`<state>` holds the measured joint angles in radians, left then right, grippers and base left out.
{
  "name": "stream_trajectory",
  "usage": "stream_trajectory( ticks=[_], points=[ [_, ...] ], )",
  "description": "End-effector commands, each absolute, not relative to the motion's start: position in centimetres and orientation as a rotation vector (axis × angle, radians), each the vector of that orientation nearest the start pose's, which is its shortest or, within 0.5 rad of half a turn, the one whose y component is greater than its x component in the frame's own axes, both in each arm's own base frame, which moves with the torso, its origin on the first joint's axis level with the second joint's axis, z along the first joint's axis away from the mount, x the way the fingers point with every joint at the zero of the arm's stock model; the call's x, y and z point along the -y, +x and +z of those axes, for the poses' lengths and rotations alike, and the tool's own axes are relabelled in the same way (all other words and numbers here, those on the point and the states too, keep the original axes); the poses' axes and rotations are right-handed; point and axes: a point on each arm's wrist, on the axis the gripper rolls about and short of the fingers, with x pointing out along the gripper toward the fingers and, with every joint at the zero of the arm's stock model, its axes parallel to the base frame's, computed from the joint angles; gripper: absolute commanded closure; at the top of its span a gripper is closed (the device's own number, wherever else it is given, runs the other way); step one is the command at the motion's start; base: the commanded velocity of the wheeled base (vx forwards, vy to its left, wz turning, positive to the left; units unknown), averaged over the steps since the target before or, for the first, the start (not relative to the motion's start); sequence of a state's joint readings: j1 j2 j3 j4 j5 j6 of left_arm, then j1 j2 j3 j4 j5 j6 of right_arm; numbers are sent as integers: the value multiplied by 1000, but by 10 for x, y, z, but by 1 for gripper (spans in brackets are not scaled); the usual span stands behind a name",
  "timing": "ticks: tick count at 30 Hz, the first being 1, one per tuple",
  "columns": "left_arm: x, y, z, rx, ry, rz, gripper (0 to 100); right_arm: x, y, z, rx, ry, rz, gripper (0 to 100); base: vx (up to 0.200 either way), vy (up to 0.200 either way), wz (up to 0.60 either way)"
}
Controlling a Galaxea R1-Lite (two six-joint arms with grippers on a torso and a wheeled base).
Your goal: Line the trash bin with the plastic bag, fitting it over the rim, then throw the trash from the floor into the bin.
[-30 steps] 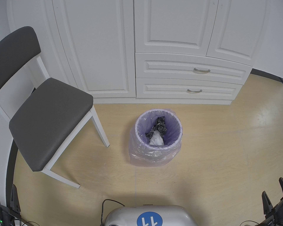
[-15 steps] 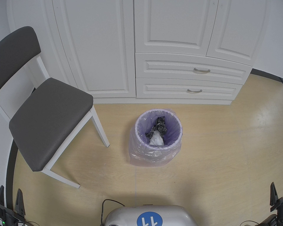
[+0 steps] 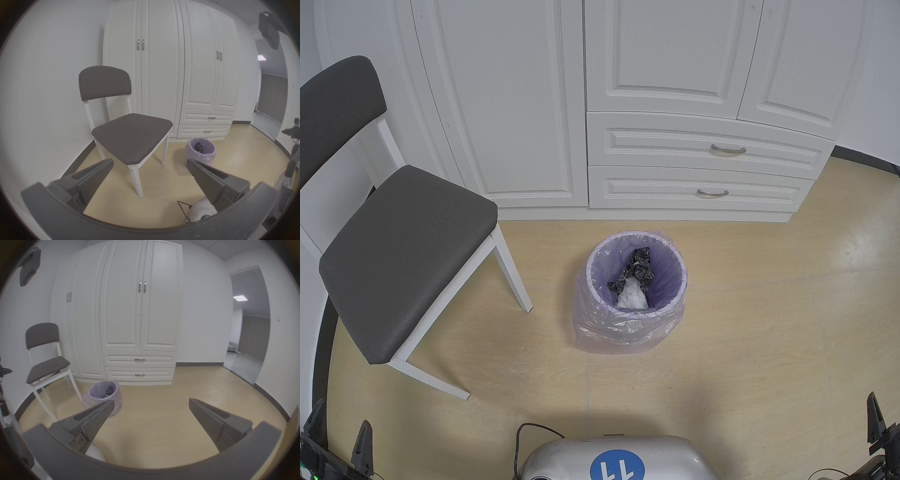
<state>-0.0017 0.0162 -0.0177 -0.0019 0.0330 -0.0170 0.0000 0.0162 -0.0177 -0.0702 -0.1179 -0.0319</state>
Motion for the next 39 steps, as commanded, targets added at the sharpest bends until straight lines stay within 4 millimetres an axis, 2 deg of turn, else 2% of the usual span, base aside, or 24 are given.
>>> stream_trajectory(
  ticks=[1,8,11,16,20,22,39],
  points=[
    [-1,-23,75,-6,-3,21,0,1,-23,83,68,-20,-57,0,0,0,0],
    [-1,-23,75,-6,-8,21,0,-1,-23,82,66,-49,52,0,0,0,0],
    [-1,-23,75,-6,-9,23,0,-1,-23,83,67,-60,41,0,0,0,0],
    [-1,-23,75,-8,-12,23,0,2,-23,82,57,-65,-86,0,0,0,0],
    [-1,-23,75,-6,-11,23,0,1,-23,81,55,-24,-25,0,0,0,0],
    [-1,-23,75,-6,-11,23,0,-1,-23,74,-12,-23,25,0,0,0,0],
    [0,-23,75,-6,-12,15,0,0,-23,76,0,9,18,0,0,0,0]
  ],
)
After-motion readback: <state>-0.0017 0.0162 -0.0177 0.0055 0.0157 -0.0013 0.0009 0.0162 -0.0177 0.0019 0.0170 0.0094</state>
